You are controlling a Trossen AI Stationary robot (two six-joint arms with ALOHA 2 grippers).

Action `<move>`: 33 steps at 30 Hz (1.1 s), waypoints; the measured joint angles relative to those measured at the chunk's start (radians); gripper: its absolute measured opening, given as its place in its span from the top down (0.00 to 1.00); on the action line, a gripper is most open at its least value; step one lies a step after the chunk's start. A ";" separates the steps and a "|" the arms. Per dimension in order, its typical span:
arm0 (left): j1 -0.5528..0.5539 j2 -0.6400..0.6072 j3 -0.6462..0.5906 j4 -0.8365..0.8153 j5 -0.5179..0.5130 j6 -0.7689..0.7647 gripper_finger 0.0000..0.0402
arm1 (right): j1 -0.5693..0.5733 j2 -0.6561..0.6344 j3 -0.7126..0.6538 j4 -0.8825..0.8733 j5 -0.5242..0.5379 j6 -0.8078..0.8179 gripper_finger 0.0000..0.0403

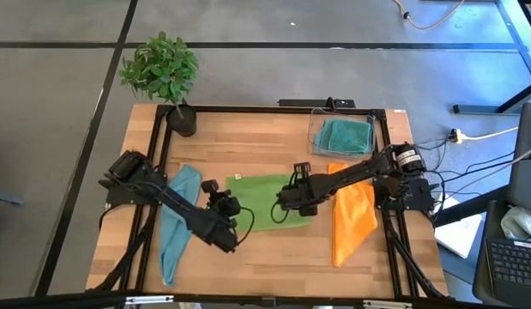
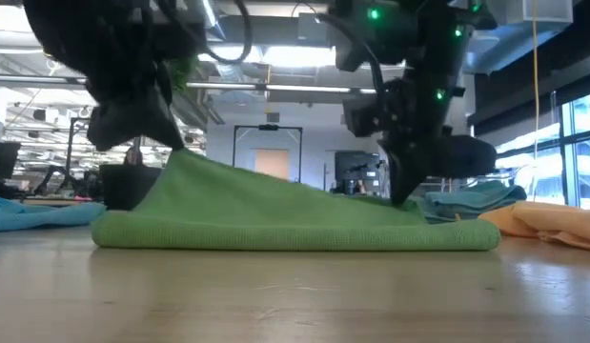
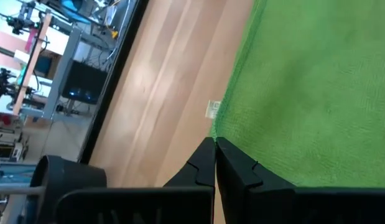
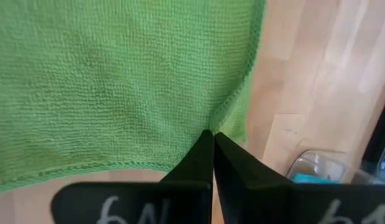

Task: Fold microfiber towels
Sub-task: Fold the green microfiber towel

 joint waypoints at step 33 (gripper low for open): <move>0.051 0.000 -0.064 0.113 -0.037 -0.004 1.00 | -0.070 -0.007 -0.072 0.090 0.002 -0.091 0.98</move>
